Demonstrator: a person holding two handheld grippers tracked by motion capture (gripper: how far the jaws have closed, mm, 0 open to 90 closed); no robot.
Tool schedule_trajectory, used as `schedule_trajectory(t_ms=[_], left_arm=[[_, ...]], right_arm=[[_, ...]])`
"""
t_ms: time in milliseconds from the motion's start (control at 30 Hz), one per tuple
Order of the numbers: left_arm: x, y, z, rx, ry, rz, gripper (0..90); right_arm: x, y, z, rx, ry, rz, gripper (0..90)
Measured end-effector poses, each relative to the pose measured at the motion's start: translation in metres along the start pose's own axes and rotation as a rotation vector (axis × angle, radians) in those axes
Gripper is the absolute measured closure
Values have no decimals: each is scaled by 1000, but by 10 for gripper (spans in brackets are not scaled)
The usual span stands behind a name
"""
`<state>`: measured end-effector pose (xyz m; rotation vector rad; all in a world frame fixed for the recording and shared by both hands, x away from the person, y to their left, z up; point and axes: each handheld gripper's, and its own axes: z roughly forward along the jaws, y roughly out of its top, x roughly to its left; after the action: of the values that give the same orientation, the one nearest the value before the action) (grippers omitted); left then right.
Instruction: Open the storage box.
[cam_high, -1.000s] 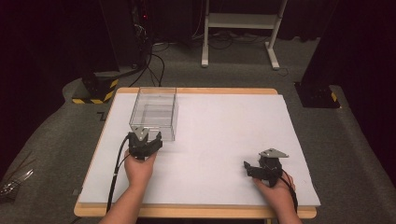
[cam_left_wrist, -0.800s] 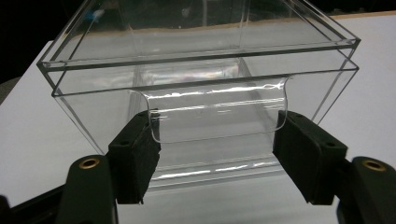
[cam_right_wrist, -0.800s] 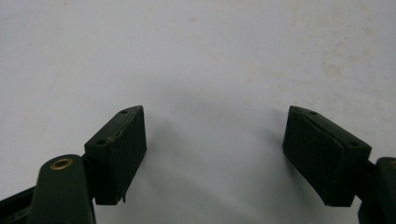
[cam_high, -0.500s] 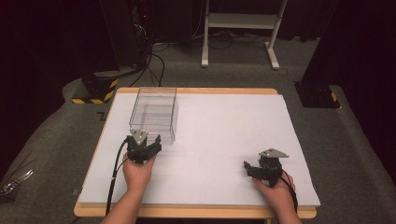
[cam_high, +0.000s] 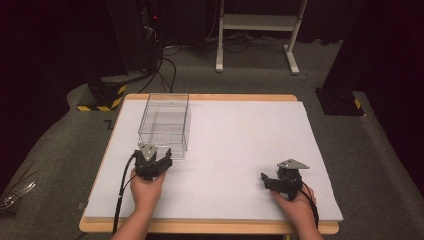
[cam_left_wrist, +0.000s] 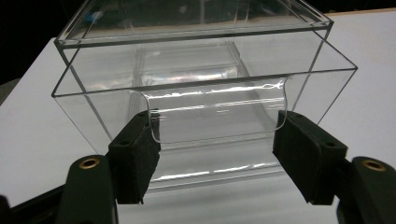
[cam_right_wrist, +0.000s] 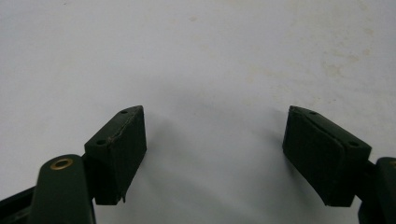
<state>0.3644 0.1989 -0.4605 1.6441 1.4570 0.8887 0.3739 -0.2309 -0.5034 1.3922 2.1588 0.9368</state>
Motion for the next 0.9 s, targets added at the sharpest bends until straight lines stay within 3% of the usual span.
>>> schedule_trajectory(t_ms=[900], left_arm=[[-1,-22,-32,-10,-18,16,327]], right_arm=[[0,0,0,-2,-1,-1,215]])
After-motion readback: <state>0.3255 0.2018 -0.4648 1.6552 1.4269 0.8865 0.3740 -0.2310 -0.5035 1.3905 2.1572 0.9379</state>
